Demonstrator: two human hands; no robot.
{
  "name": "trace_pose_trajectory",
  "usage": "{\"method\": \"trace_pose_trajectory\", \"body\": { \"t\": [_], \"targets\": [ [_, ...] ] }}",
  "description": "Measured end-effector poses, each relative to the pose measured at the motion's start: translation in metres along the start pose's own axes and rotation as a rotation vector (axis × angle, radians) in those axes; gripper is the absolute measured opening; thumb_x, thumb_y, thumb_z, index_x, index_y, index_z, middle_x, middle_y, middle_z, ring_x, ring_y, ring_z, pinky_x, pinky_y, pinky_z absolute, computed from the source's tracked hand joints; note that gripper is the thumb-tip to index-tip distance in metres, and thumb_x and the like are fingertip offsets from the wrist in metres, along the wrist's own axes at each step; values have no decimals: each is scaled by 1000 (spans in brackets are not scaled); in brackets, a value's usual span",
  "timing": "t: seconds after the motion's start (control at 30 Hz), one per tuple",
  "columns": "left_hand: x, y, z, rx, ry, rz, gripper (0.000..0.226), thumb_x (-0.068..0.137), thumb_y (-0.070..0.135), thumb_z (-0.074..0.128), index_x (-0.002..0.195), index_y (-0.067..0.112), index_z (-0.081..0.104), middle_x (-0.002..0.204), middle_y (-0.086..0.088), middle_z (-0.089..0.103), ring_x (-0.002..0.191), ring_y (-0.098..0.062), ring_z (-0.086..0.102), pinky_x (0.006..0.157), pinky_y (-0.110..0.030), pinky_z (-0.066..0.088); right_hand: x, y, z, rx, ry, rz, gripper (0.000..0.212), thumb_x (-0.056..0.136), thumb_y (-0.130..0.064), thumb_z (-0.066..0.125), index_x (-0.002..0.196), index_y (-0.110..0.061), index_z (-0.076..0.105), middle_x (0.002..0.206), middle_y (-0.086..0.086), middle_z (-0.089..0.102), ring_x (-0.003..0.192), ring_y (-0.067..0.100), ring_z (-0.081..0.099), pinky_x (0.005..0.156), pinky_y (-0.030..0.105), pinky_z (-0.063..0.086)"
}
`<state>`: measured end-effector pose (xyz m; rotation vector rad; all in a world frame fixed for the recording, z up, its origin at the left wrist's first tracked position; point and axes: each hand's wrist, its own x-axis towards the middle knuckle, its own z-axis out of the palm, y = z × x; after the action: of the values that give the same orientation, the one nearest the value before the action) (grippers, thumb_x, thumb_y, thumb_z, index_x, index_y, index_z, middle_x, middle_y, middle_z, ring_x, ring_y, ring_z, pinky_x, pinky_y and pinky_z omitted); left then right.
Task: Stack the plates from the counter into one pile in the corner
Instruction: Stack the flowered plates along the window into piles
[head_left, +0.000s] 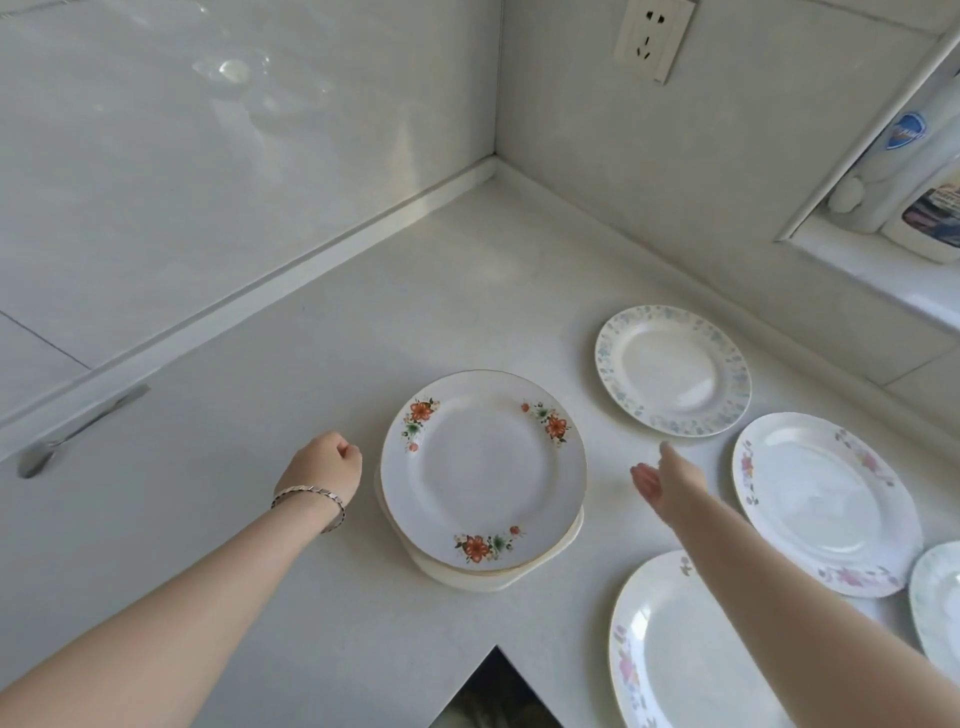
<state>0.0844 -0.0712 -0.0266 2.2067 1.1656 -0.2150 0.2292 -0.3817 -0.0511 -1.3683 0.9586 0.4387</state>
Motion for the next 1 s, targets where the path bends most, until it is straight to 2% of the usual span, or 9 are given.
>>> {"method": "trace_pose_trajectory", "body": {
  "t": [0.1,0.3,0.37,0.43,0.5,0.57,0.63,0.8,1.0],
  "targets": [
    [7,-1,3,18,0,-20,21,90,18,40,70,15,48,87,-16,71,83,-34,68,80,-39,53,26,-25,1,263,-28,124,51,98,-23,44,144,-5,29,145,14,42,132,24,46,108,29,38],
    [17,-5,7,33,-3,-54,20,89,18,40,76,12,53,85,-15,71,81,-34,68,78,-38,53,44,-41,10,488,-86,166,35,94,-20,54,127,-10,48,140,-1,50,131,13,47,107,22,38],
    [18,-7,8,32,-4,-57,21,89,18,40,71,14,51,84,-16,71,80,-34,68,78,-39,54,45,-40,11,471,-82,165,25,93,-17,55,116,-8,54,117,-3,62,121,11,56,100,19,45],
    [18,-9,8,31,-4,-61,22,89,18,41,70,15,49,84,-16,71,80,-34,69,78,-39,54,43,-40,12,424,-79,127,29,93,-10,53,123,-8,52,87,-2,61,94,10,65,77,15,53],
    [15,-10,8,30,-7,-63,22,90,18,41,69,15,48,84,-16,71,81,-34,69,78,-38,53,41,-42,7,397,-87,109,15,93,-6,52,108,-6,56,81,1,60,80,13,69,49,11,50],
    [11,-12,8,30,-11,-59,23,89,18,41,68,16,47,84,-15,71,81,-33,68,78,-38,53,33,-43,-3,360,-119,106,3,92,-2,52,91,-4,54,84,3,62,57,13,71,35,10,42],
    [8,-13,7,19,-13,-54,23,89,18,40,68,16,47,84,-15,71,81,-33,69,78,-38,53,19,-38,-17,301,-168,89,10,91,0,52,83,-6,53,85,5,64,45,13,69,31,10,37],
    [-4,-15,6,-13,-14,-44,23,89,19,40,67,16,46,84,-16,72,82,-33,69,79,-39,53,-33,-17,-39,188,-366,-4,21,91,5,46,78,-10,53,56,-2,71,48,8,68,29,8,30],
    [-19,-16,7,-40,-22,-34,22,89,20,41,68,16,48,84,-14,72,81,-33,69,79,-37,55,-68,17,-40,24,-498,-4,20,88,8,46,83,-6,60,60,-1,71,44,6,63,32,9,33]
  ]
}}
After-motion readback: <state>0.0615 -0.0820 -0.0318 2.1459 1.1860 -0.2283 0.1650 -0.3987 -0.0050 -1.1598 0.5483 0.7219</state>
